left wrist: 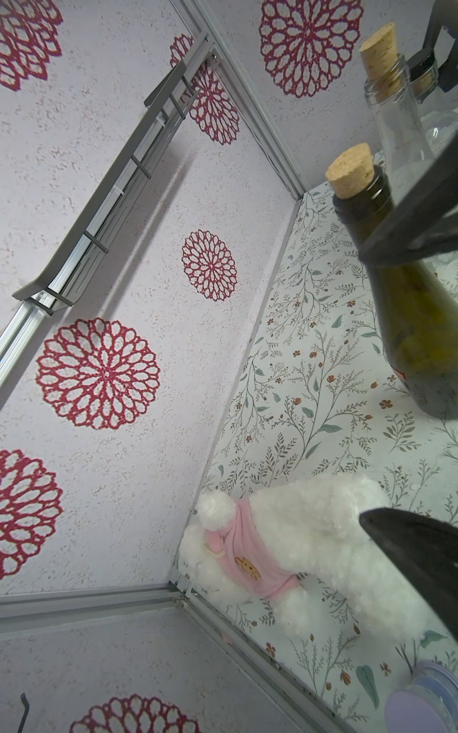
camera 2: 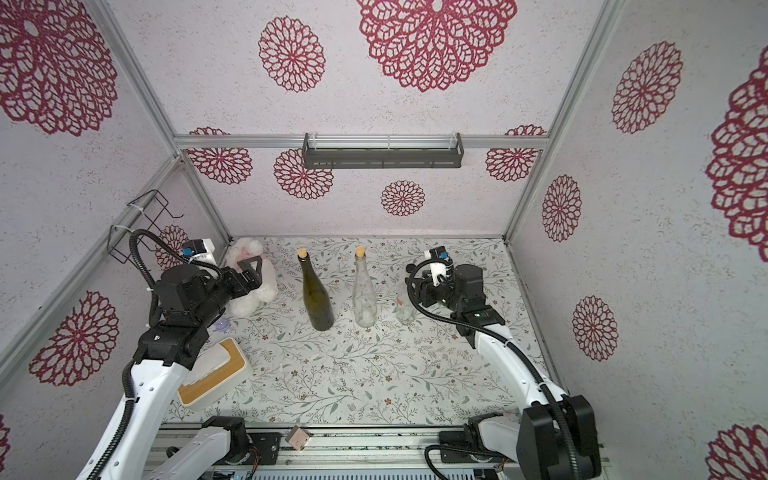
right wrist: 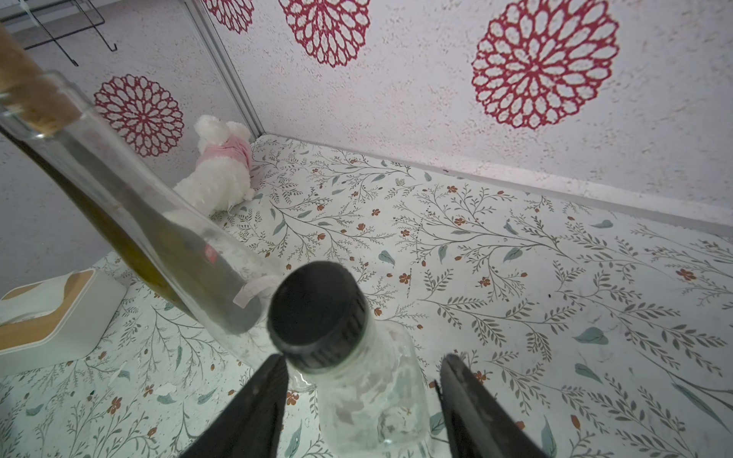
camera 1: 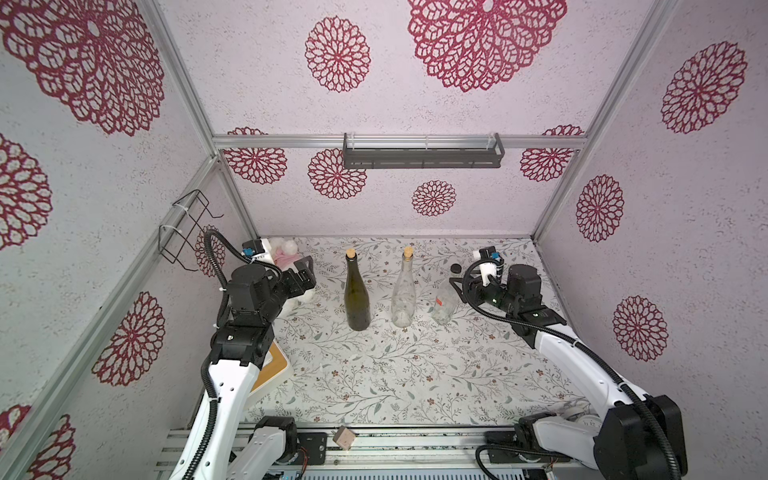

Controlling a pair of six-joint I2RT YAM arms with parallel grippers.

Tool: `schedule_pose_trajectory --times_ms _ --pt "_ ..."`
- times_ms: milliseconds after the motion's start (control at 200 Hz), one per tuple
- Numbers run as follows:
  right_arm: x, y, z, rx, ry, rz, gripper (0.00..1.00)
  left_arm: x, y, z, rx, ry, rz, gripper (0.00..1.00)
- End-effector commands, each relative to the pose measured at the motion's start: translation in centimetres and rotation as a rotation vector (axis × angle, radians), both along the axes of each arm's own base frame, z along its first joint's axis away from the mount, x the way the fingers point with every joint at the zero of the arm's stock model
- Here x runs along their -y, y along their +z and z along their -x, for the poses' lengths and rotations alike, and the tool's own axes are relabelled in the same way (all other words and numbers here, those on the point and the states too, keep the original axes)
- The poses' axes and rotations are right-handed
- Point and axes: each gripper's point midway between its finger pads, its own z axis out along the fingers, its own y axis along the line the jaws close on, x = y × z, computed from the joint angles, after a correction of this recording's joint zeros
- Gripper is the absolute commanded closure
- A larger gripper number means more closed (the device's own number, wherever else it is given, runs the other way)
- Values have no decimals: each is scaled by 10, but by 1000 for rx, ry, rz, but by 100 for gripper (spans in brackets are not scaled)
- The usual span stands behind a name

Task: Remove the label from the bottle
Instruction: Pick up the bottle from the center of the board.

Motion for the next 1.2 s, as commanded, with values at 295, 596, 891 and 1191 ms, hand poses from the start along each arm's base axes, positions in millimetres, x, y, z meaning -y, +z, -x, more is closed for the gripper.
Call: schedule_pose_trajectory --times_ms 295,596,891,1191 --pt "-10 23 -14 97 19 -3 42 4 1 0 21 -17 -5 3" --pt "-14 20 -16 97 34 -10 47 2 2 4 29 -8 -7 3" --pt "-15 23 -17 110 37 -24 51 0 -2 15 17 -7 -16 3" --pt "-18 22 -18 100 46 -42 57 -3 0 16 36 10 -22 3"
